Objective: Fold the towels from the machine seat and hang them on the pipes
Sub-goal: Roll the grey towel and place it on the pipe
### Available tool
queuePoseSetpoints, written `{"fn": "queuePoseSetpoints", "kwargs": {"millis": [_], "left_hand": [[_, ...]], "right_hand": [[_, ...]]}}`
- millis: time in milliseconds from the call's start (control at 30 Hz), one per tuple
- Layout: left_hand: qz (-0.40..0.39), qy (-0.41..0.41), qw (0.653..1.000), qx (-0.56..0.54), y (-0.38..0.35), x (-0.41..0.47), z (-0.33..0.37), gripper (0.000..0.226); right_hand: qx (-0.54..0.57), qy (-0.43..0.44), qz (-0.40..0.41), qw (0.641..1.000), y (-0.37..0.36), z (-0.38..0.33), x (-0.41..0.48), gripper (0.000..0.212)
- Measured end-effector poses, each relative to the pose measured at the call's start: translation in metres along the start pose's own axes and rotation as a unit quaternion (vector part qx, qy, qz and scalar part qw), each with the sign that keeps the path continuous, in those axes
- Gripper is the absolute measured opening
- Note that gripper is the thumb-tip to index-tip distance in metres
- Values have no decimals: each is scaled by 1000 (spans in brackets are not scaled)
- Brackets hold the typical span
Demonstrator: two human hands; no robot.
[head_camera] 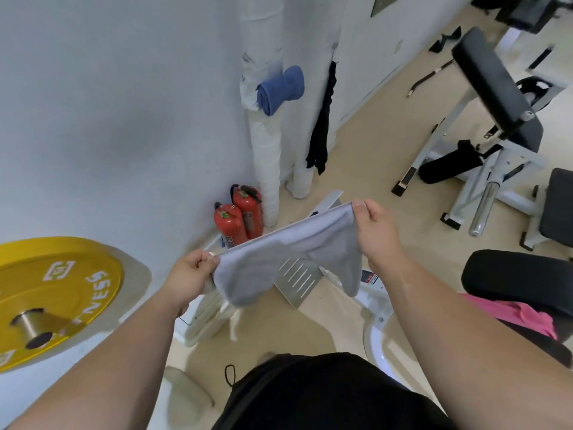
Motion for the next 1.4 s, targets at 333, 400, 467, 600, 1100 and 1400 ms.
{"fn": "queuePoseSetpoints", "kwargs": {"millis": [333,400,467,600,1100,1400], "left_hand": [[-108,-192,974,57,-45,-42,51,13],[-152,-232,958,74,-55,-55,61,11],[-152,-257,951,78,-56,-62,67,13],[-120,-219,962,107,-33,-52,54,16],[-217,15,976,5,23,-48,12,34],[-109,3,974,-200,11,-54,32,44]], "right_hand": [[-150,99,-179,967,-37,-33,-45,37],[-155,168,-255,940,-56,-48,-62,36],[-135,197,-280,930,-67,-57,-69,22],[-195,205,-253,925,-69,-58,-64,25],[-138,78,-70,985,-49,-58,-45,21],[-163,21,-73,984,-52,-42,-46,21]]}}
Point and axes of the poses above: each hand's wrist, its own x-axis towards the middle knuckle, its own y-axis out of the back of the hand, z = x × y, the point moved 2 cm from there along x, towards the middle knuckle, and after that the axes turned 14 degrees about -x, right-handed, at the moved point
